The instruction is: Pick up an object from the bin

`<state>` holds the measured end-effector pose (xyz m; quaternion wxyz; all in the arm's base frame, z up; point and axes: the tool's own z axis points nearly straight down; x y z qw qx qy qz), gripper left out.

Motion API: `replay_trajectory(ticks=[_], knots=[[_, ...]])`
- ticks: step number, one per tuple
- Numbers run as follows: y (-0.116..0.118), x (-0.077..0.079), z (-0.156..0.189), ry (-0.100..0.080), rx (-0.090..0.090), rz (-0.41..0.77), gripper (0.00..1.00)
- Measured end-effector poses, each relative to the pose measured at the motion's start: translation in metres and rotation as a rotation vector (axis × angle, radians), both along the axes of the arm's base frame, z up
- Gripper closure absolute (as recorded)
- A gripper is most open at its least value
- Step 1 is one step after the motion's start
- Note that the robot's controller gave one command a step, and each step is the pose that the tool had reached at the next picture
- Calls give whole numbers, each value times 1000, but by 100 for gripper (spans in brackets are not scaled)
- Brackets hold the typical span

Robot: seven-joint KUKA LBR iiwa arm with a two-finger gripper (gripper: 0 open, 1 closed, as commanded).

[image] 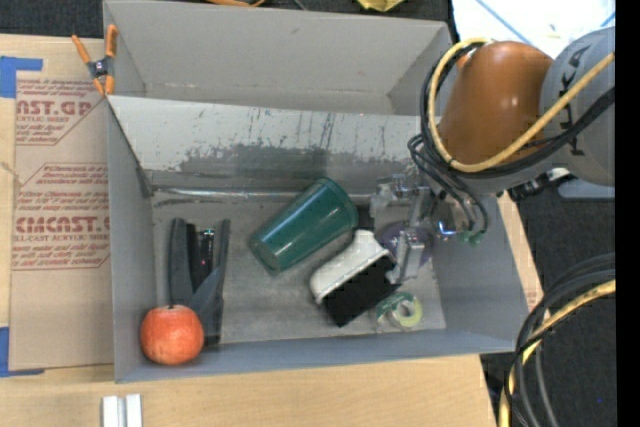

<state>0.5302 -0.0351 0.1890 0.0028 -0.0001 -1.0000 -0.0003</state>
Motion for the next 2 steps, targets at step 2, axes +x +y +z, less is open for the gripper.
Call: replay_trajectory(ticks=[2], knots=[[4,45,-111,-8,0,194,0]])
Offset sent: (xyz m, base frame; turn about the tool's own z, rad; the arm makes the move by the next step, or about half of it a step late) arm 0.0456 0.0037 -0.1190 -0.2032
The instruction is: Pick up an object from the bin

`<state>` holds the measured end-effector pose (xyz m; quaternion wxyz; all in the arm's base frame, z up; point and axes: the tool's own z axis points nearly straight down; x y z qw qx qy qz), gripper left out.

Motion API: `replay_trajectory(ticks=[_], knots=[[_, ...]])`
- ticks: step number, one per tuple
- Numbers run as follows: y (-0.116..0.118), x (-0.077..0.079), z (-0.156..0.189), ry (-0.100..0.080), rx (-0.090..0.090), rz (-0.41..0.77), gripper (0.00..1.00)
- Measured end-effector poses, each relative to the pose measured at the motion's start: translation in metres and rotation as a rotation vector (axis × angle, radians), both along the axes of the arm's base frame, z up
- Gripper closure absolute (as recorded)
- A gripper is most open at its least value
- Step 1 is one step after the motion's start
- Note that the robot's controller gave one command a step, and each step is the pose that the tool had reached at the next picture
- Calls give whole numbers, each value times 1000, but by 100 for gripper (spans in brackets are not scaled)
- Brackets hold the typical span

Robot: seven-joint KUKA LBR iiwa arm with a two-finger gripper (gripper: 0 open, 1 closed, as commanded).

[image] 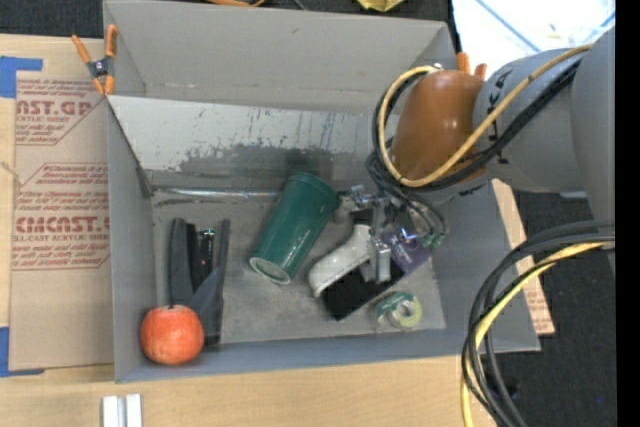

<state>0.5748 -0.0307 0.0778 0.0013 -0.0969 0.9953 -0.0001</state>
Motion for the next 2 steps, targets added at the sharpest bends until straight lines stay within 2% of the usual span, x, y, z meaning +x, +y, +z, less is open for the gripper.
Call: replay_trajectory(ticks=[1,2], knots=[[2,8,62,-6,0,63,0],[27,-36,21,9,2,139,0]])
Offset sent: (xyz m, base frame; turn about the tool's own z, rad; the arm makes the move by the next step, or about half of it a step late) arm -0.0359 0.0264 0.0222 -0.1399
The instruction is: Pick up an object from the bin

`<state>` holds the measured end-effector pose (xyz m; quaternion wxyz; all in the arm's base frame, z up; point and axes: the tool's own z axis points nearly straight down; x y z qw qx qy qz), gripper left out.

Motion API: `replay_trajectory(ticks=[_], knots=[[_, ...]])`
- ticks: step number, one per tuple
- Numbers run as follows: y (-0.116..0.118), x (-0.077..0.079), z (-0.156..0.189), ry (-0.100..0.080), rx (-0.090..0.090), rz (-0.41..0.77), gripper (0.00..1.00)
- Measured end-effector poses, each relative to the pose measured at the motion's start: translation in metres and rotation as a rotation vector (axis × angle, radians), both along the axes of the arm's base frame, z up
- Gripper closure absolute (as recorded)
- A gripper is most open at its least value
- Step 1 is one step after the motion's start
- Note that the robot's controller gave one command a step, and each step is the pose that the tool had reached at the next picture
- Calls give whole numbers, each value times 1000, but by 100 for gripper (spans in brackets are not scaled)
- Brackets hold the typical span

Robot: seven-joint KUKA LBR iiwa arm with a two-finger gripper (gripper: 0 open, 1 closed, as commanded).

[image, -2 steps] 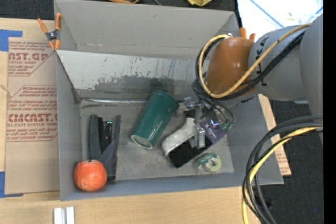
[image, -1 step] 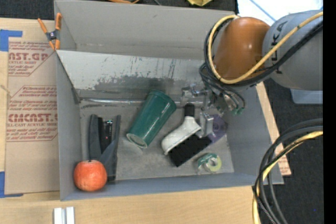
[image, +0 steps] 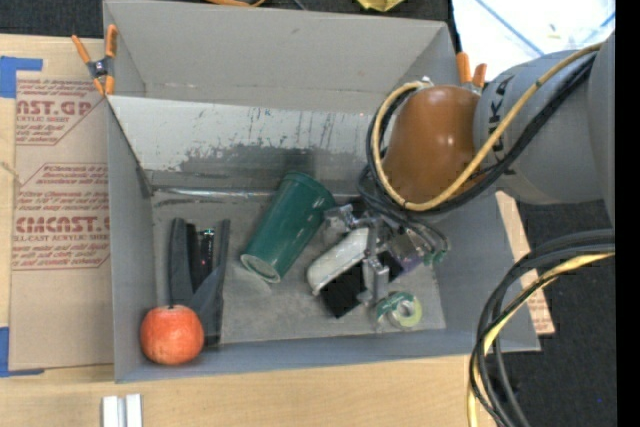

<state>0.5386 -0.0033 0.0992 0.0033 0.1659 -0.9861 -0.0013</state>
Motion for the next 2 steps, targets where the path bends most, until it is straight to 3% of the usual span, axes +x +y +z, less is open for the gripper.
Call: replay_trajectory(ticks=[1,2], knots=[[-23,25,-29,-19,-2,255,0],[-12,6,-28,-7,1,150,100]])
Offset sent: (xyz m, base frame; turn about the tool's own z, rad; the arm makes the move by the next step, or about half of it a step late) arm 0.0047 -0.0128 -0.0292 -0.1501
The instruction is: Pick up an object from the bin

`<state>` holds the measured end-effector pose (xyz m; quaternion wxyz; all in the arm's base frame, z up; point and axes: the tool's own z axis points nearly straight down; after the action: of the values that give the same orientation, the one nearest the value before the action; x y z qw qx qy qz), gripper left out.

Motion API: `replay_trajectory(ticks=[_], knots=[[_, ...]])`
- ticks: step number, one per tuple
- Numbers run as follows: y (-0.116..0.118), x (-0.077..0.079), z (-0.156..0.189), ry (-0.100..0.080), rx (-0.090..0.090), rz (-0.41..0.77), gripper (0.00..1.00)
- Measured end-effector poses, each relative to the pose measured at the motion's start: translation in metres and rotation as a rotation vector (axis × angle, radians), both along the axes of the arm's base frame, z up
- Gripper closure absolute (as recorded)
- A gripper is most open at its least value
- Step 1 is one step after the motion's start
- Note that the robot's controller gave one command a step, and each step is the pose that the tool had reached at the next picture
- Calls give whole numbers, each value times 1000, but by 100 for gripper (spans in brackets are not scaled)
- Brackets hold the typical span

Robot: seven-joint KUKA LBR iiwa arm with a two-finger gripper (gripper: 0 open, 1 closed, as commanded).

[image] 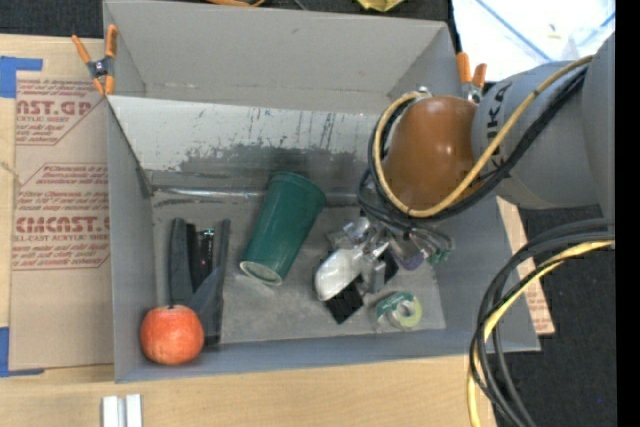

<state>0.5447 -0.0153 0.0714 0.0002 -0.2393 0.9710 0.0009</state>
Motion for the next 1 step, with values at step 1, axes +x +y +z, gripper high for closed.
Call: replay_trajectory(ticks=[1], knots=[[0,0,0,0,0,0,100]])
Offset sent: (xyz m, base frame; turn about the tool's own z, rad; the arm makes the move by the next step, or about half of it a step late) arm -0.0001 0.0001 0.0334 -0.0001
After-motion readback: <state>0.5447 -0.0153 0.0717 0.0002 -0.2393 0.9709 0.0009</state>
